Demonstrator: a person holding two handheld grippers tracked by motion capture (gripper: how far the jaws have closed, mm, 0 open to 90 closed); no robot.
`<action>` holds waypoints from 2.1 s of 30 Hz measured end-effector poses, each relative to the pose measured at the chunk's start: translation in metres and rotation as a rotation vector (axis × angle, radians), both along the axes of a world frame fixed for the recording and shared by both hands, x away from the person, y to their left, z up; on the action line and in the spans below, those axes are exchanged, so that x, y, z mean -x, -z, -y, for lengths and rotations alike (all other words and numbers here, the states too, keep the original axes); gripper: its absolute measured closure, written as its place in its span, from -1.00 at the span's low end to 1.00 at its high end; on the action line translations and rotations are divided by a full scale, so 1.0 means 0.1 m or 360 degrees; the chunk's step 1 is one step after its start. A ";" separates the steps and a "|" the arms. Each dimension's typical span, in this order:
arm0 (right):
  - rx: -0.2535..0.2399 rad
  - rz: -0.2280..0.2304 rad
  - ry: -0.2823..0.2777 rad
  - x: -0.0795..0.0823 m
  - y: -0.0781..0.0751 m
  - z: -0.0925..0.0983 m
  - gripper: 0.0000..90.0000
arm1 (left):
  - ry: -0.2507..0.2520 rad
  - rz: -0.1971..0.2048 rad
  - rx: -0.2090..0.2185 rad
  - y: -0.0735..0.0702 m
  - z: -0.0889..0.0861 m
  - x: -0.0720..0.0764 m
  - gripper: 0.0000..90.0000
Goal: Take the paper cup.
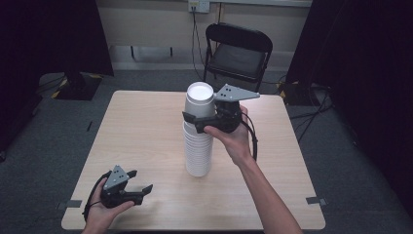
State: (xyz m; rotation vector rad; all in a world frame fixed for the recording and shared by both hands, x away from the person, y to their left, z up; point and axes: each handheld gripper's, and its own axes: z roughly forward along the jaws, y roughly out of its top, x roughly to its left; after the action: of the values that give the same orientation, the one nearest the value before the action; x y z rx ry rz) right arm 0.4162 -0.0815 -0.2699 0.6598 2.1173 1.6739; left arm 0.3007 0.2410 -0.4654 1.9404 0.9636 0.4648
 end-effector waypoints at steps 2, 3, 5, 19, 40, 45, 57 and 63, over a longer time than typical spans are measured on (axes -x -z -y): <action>-0.0004 -0.0003 -0.0005 0.00 -0.01 0.00 -0.71 | 0.0000 0.0001 0.0001 0.00 0.00 0.00 -0.57; -0.0009 -0.0002 -0.0006 0.00 -0.02 0.01 -0.71 | 0.0000 -0.0001 0.0004 0.00 0.00 0.00 -0.57; -0.0011 0.0006 -0.0002 0.00 -0.05 0.01 -0.71 | 0.0000 0.0002 -0.0008 0.00 -0.01 0.00 -0.57; -0.0088 0.0068 0.0011 0.03 -0.16 0.05 -0.70 | 0.0006 0.0000 -0.0011 0.00 0.00 0.00 -0.56; -0.0181 0.0091 0.0017 0.09 -0.37 0.12 -0.70 | 0.0011 -0.0002 -0.0016 0.00 0.00 -0.01 -0.56; -0.0210 0.0104 0.0019 0.10 -0.41 0.15 -0.69 | 0.0011 -0.0002 -0.0016 0.01 0.00 -0.01 -0.56; -0.0309 0.0112 0.0017 0.21 -0.52 0.30 -0.69 | 0.0042 0.0030 -0.0013 -0.01 0.03 0.01 -0.51; -0.0294 0.0118 0.0033 0.26 -0.52 0.40 -0.69 | 0.0036 0.0033 -0.0016 0.00 0.03 0.01 -0.52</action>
State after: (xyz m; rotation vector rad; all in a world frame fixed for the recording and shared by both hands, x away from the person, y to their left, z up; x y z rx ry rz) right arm 0.3904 -0.1213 -0.2176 0.6596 1.9147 1.8684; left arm 0.3001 0.2379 -0.4655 1.9501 0.9268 0.4768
